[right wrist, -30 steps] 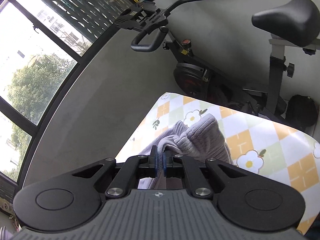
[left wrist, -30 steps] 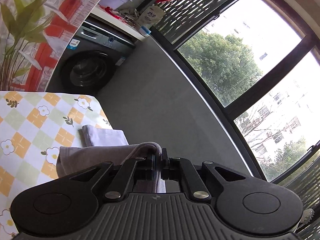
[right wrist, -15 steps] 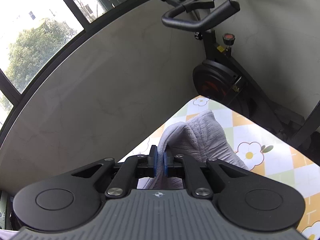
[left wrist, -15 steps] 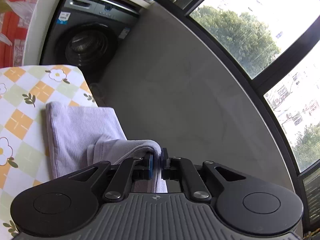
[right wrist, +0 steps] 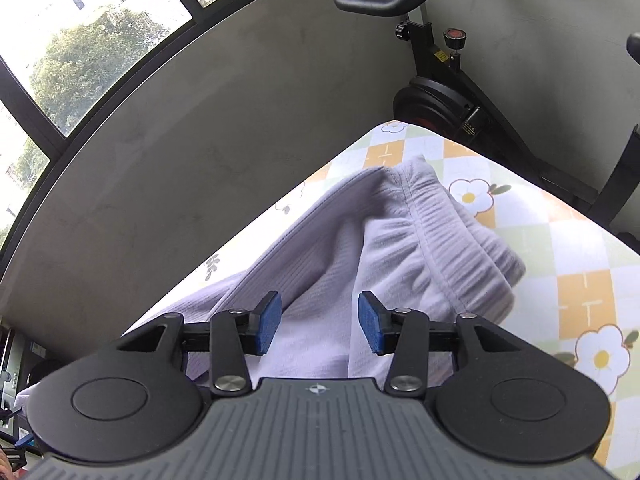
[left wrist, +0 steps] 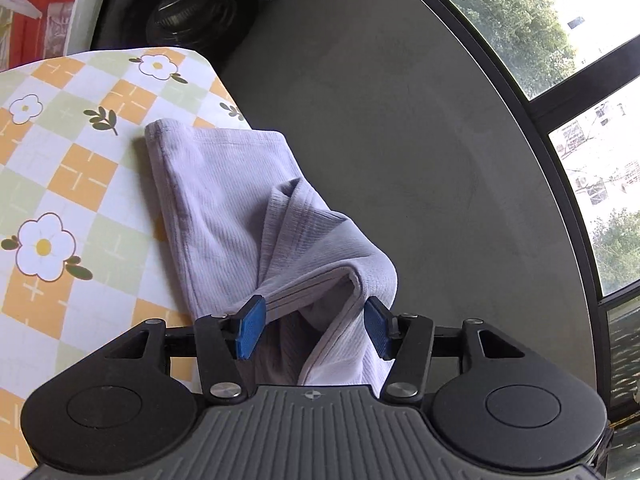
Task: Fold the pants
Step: 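Open both tools to lay the lifted pants back on the table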
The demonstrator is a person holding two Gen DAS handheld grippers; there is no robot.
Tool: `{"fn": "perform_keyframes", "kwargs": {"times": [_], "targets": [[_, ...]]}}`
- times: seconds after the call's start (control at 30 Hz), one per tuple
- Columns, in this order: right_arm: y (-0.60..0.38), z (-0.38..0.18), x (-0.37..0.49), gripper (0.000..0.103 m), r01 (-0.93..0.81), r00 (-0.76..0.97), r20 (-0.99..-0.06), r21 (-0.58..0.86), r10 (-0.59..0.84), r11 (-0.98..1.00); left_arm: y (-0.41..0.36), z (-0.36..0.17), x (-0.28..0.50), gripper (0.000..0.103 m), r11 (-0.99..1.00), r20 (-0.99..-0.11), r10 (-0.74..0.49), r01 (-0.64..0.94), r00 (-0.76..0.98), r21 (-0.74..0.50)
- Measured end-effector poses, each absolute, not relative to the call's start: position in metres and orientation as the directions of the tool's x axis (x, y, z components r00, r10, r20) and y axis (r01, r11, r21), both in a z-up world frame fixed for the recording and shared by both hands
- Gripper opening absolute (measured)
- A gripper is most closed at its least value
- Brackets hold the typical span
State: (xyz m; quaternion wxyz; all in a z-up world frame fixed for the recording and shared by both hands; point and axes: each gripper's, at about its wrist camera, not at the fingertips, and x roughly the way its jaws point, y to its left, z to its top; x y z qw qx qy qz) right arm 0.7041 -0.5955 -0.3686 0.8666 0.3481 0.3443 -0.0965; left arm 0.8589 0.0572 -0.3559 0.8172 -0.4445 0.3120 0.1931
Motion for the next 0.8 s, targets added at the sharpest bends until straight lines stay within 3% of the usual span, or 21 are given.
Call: {"fn": "perform_keyframes", "kwargs": {"times": [0.37,0.43,0.47,0.5,0.7,0.8], "targets": [[-0.574,-0.404,0.677,0.05,0.509,0.658,-0.746,0.54,0.101,0.67,0.087,-0.376,0.817,0.055,0.441,-0.731,0.141,-0.703,0.668,-0.558],[-0.571,-0.407,0.679,0.05,0.511,0.656,-0.748,0.536,0.098,0.672,0.096,-0.389,0.82,0.044,0.409,-0.734,0.129,-0.71,0.667,-0.573],[-0.569,-0.408,0.68,0.05,0.513,0.654,-0.751,0.531,0.093,0.675,0.1,-0.394,0.823,0.024,0.401,-0.731,0.125,-0.708,0.671,-0.582],[-0.567,-0.41,0.682,0.05,0.514,0.652,-0.753,0.523,0.087,0.68,0.103,-0.399,0.83,0.017,0.398,-0.731,0.122,-0.707,0.672,-0.584],[-0.553,-0.417,0.696,0.05,0.537,0.637,-0.77,0.484,0.045,0.691,0.106,-0.404,0.866,0.019,0.453,-0.736,0.227,-0.738,0.638,-0.501],[-0.548,-0.421,0.701,0.051,0.556,0.627,-0.778,0.486,0.043,0.674,0.112,-0.41,0.875,0.026,0.42,-0.752,0.266,-0.775,0.603,-0.473]]}}
